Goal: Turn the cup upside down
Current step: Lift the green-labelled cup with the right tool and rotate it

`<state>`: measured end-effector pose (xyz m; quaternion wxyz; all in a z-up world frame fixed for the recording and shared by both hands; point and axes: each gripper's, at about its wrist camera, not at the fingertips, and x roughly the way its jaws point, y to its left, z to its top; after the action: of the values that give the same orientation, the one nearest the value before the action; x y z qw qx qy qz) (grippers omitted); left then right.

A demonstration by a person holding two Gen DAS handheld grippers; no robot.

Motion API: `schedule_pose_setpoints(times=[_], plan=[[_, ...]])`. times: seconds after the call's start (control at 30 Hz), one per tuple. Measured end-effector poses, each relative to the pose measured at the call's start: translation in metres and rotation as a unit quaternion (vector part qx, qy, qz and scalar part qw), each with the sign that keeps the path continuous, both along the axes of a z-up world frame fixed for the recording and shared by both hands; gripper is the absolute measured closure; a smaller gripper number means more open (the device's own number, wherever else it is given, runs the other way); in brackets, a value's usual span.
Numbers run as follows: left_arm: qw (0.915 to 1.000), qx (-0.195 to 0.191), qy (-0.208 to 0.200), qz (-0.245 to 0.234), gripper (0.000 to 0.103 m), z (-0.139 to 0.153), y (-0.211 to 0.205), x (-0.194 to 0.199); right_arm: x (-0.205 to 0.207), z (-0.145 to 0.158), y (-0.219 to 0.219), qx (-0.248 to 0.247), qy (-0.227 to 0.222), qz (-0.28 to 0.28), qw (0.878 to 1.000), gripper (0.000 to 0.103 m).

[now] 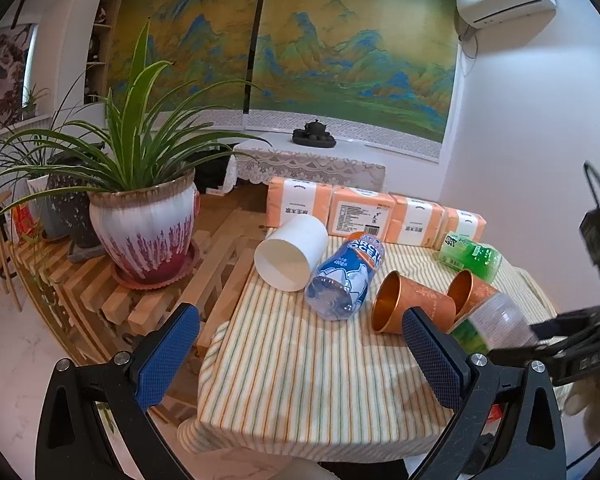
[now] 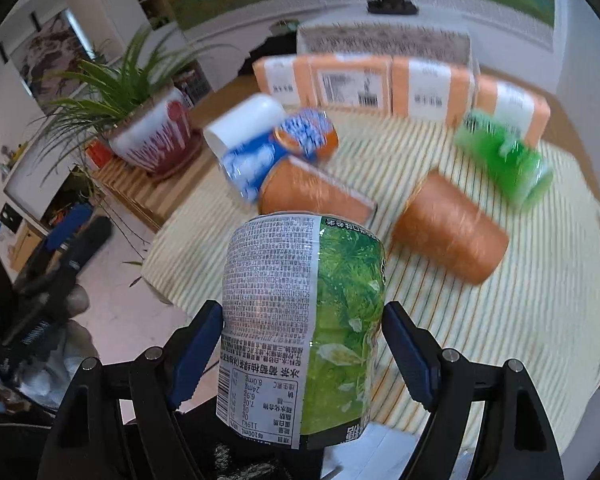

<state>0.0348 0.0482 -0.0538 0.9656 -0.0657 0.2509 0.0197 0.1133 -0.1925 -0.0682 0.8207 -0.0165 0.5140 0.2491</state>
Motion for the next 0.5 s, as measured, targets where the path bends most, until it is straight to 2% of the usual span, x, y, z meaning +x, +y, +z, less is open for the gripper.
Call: schedule_pose_setpoints(times=[0.13,0.27,0.5], plan=[[1.0,0.001,0.002,-0.002,0.001,0.0,-0.001,-0.002,0.007,-0.016,-0.002,-0.001,0.008,-0.021,1.0,0.025],[0.9999,0.001,0.009,-0.008,0.001,-0.003,-0.004,0.0,0.02,-0.02,-0.003,-0.015,-0.011,-0.044,0.999,0.025],[0.998,-0.012,0.043,-0.045,0.001,-0.012,-0.019,0.017,0.032,-0.024,0.0,-0.007,-0.026,-0.066,0.997,0.024]])
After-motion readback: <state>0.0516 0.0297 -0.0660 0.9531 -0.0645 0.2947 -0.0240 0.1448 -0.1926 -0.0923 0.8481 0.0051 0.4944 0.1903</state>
